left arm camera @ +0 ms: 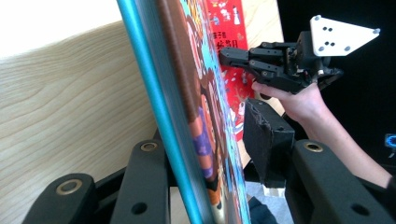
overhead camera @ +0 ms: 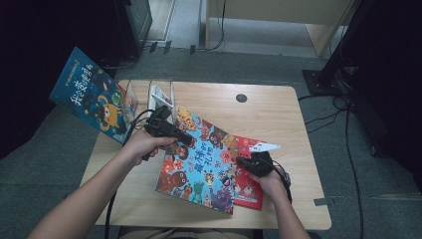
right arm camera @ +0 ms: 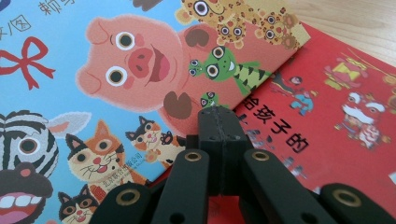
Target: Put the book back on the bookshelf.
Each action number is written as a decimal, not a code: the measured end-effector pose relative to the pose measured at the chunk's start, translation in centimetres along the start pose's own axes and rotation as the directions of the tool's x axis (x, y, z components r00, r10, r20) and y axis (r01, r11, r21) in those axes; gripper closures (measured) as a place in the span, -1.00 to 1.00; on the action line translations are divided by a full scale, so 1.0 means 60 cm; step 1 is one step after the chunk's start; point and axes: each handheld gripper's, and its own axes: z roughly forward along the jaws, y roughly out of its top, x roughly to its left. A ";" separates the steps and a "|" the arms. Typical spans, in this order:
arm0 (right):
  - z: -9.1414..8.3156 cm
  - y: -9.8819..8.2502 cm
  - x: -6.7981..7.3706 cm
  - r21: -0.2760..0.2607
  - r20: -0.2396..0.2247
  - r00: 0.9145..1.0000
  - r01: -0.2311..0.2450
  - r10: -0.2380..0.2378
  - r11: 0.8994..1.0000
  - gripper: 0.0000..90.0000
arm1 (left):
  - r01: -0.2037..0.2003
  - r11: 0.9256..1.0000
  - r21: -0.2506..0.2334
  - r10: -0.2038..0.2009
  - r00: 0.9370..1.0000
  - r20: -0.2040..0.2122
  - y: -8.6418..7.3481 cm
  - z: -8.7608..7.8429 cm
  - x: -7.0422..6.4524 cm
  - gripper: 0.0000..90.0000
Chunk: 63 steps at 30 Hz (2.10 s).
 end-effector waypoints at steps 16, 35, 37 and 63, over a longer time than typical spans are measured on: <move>0.015 0.008 0.006 -0.011 -0.021 0.999 0.031 -0.031 0.999 1.00 | 0.011 1.000 0.012 -0.011 1.000 -0.010 0.006 -0.005 -0.004 0.56; 0.016 0.010 0.009 -0.005 -0.004 0.999 0.053 -0.053 0.999 1.00 | 0.037 0.999 0.027 -0.037 0.999 0.009 0.013 -0.003 -0.002 0.70; 0.016 0.011 0.009 -0.010 0.012 0.998 0.063 -0.063 0.998 0.81 | 0.044 0.999 0.029 -0.044 0.999 0.013 0.013 -0.003 -0.001 0.71; 0.019 0.013 0.016 0.011 0.012 0.975 0.221 -0.221 0.975 0.03 | 0.095 0.992 0.085 -0.091 0.994 -0.055 0.049 -0.039 -0.045 0.79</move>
